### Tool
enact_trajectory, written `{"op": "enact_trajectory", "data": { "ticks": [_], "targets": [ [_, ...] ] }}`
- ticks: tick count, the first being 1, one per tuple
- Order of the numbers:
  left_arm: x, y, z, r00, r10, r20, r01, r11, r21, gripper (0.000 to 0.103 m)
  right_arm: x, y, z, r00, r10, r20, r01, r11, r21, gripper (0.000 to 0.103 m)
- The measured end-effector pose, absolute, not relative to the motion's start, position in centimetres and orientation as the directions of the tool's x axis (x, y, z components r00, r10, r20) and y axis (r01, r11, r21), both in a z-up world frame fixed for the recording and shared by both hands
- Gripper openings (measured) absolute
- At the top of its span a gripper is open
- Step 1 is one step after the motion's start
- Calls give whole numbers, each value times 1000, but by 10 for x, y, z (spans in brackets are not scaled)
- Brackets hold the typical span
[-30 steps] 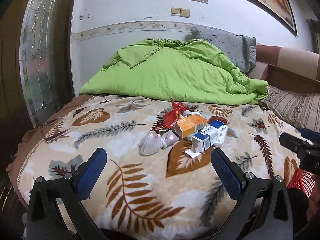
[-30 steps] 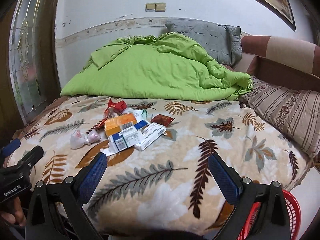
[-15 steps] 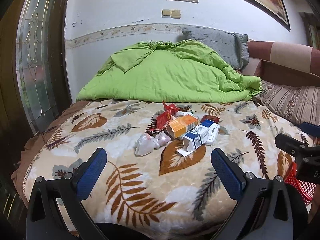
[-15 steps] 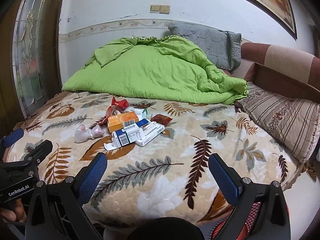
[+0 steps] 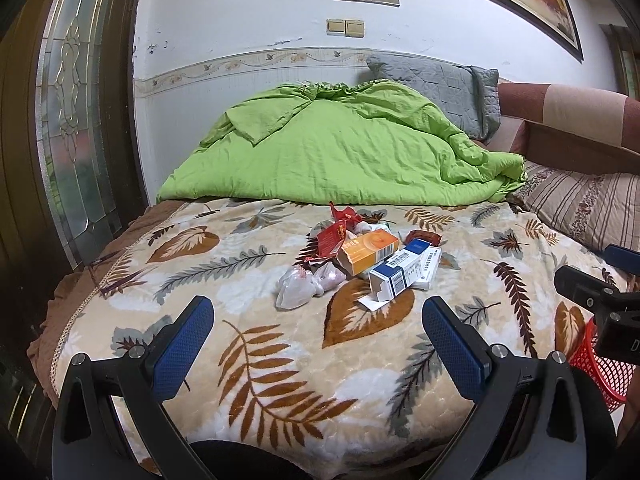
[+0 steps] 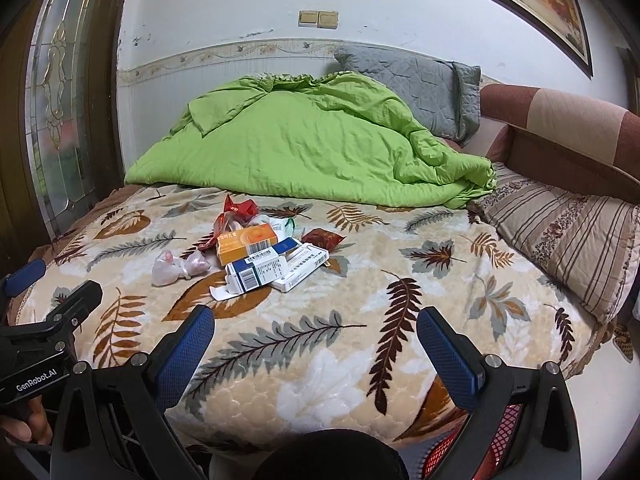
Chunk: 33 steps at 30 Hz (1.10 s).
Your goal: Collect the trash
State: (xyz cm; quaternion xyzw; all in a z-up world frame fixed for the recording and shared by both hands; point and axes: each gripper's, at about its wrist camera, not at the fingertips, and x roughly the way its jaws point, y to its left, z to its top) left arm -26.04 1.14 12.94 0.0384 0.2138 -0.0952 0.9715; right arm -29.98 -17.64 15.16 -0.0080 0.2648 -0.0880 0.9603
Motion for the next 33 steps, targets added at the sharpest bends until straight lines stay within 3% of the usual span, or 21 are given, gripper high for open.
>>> {"op": "enact_trajectory", "data": {
  "ticks": [18, 25, 29, 33],
  "targets": [
    [-263, 16, 129, 882, -169, -441, 200, 979, 25, 103, -301, -178, 150, 837, -175, -519, 173, 984, -52, 102],
    [-239, 25, 129, 857, -182, -482, 210, 978, 5, 103, -285, -184, 143, 810, -118, -574, 155, 988, 15, 102],
    [-214, 37, 126, 821, -198, -535, 216, 976, -31, 103, -272, -192, 136, 783, -27, -622, 125, 985, 115, 97],
    [-173, 49, 116, 755, -226, -615, 226, 971, -79, 103, -252, -201, 127, 736, 90, -671, 96, 967, 234, 85]
  ]
}}
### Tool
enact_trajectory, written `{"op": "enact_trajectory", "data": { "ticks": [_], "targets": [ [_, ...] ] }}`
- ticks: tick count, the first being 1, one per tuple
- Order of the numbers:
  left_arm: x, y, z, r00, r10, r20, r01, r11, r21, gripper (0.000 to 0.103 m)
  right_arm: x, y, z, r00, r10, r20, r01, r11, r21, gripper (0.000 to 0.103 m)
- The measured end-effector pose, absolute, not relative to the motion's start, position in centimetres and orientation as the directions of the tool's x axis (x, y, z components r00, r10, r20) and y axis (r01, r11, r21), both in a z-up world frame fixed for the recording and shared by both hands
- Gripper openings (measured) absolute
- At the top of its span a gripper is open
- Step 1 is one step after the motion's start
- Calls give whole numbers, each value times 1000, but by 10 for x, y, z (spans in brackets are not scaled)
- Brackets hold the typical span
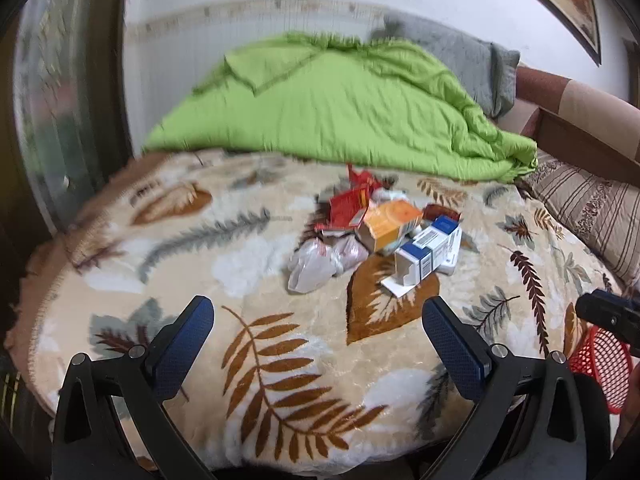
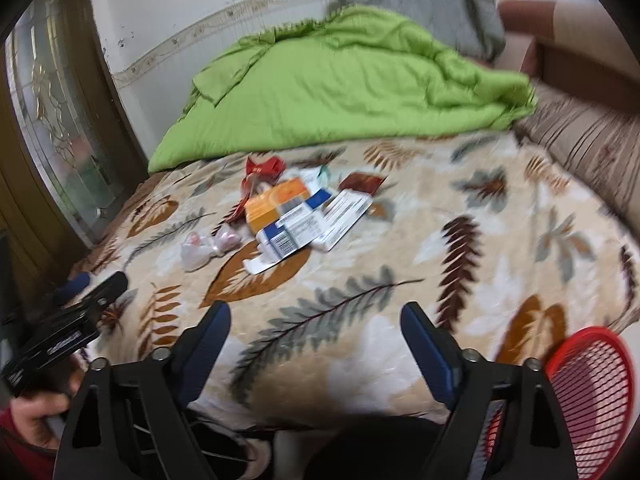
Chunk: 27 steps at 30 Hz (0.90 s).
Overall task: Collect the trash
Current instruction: 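Grasp the white plastic bags with the left tool while the right tool grasps a white medicine box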
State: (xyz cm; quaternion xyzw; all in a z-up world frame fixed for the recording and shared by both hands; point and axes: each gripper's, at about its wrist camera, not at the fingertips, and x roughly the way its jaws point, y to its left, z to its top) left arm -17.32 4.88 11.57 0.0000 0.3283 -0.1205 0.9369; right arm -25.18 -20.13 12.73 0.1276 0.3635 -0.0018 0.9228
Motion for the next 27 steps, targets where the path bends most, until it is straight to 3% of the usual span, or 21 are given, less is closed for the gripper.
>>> {"op": "enact_trajectory", "data": {
  "ticks": [3, 6, 8, 13, 15, 17, 19, 27],
  "targets": [
    [-143, 52, 106, 710, -258, -655, 238, 964, -122, 103, -236, -203, 120, 706, 165, -689, 78, 948, 307, 80],
    [-114, 45, 96, 672, -279, -686, 262, 956, -133, 93, -218, -204, 111, 679, 220, -700, 83, 925, 371, 73],
    [-94, 39, 88, 641, -292, -710, 278, 950, -140, 84, -205, -208, 105, 661, 258, -704, 93, 903, 419, 72],
    [-51, 27, 67, 582, -330, -743, 303, 936, -178, 83, -178, -218, 90, 639, 316, -701, 141, 849, 510, 72],
    [-40, 22, 59, 565, -336, -754, 316, 932, -179, 73, -166, -222, 85, 629, 352, -693, 156, 816, 556, 73],
    [-30, 18, 49, 548, -331, -769, 313, 933, -178, 55, -153, -222, 79, 623, 368, -690, 178, 793, 583, 73],
    [-23, 16, 40, 536, -327, -778, 306, 935, -181, 44, -140, -221, 73, 619, 371, -693, 192, 783, 591, 73],
    [-27, 15, 41, 580, -332, -744, 327, 931, -161, 34, -89, -210, 43, 597, 388, -702, 269, 728, 631, 73]
  ]
}}
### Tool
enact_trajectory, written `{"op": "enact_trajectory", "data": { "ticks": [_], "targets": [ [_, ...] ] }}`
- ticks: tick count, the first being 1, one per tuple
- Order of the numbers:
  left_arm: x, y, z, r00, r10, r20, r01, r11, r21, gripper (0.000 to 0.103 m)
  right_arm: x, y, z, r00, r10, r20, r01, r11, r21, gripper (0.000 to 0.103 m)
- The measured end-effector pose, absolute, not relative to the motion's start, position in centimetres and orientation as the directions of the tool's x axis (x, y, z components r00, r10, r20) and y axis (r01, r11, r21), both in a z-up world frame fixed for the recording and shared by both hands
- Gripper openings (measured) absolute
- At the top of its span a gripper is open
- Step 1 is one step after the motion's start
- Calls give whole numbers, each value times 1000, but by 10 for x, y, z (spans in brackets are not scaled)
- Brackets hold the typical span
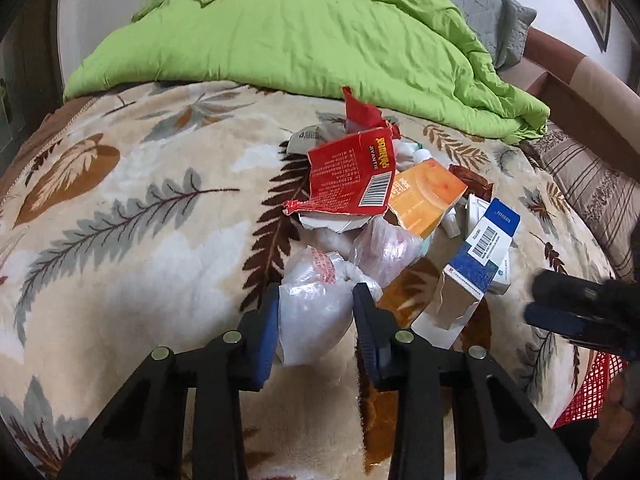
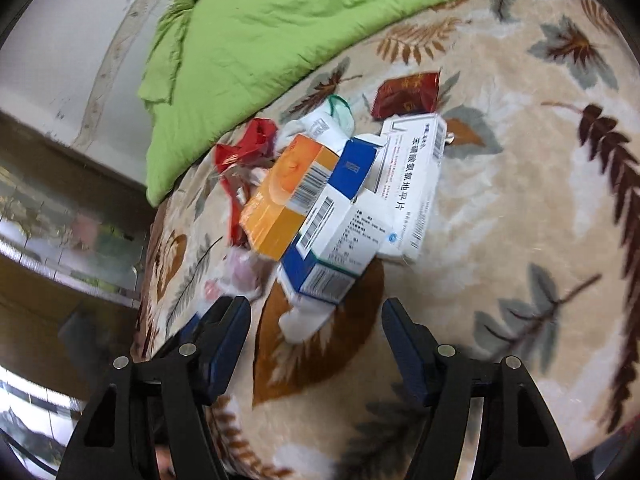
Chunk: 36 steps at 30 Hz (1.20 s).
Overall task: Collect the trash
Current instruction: 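Grasp the white plastic bags with the left tool while the right tool grasps a white medicine box, then carry both held items over the red wastebasket and open both tools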
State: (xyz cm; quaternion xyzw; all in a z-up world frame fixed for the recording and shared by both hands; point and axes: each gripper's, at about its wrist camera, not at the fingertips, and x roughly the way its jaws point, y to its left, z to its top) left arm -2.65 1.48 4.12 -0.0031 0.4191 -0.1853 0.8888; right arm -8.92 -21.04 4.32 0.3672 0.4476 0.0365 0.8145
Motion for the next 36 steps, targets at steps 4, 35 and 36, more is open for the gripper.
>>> {"op": "enact_trajectory", "data": {
  "ticks": [4, 35, 36],
  "targets": [
    [-34, 19, 51, 618, -358, -700, 336, 925, -176, 33, -70, -208, 27, 585, 380, -716, 320, 704, 634, 73],
    [-99, -35, 81, 668, -464, -582, 509, 855, -97, 33, -159, -232, 108, 792, 224, -568, 109, 864, 492, 47],
    [-104, -41, 83, 656, -484, -579, 527, 843, -108, 33, -165, -236, 111, 796, 219, -565, 109, 865, 489, 47]
  ]
}}
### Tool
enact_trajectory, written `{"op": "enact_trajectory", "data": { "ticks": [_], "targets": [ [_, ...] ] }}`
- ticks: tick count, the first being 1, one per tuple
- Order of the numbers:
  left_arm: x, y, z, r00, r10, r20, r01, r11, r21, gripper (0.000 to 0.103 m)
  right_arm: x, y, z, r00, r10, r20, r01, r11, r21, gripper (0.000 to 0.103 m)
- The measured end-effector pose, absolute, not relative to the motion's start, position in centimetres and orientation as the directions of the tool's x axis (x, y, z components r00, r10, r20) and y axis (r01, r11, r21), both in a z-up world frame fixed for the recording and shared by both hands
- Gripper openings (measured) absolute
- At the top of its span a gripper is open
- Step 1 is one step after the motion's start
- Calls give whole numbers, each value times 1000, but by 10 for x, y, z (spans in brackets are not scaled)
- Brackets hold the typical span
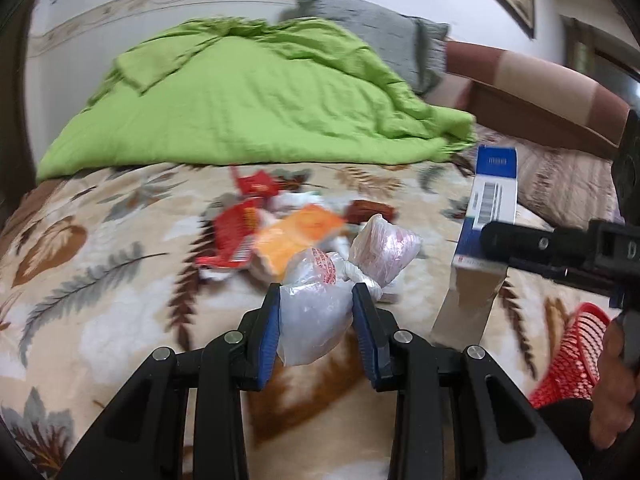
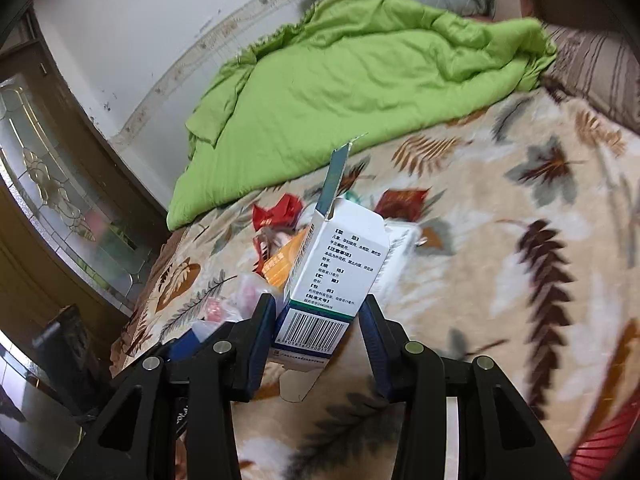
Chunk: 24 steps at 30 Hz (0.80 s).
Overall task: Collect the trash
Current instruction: 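Carry both held items over the red wastebasket and open both tools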
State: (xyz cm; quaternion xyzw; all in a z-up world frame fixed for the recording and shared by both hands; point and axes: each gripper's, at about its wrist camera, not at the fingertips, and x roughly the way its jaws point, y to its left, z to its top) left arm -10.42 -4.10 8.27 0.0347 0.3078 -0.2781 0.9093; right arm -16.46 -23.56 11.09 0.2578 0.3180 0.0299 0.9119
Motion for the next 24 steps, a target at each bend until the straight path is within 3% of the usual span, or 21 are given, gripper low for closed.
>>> {"op": "enact_trajectory", "data": {
  "ticks": [9, 16, 24],
  "targets": [
    [-142, -97, 99, 540, -624, -565, 662, 729, -174, 33, -255, -302, 144, 834, 95, -544, 197, 869, 453, 47],
    [-194, -165, 122, 397, -730, -556, 800, 572, -180, 34, -343, -364, 146, 802, -68, -593, 359, 848, 390, 47],
    [-256, -257, 112, 194, -749, -633, 901, 392, -187, 34, -426, -426, 128, 717, -233, -657, 552, 766, 330, 47]
  ]
}}
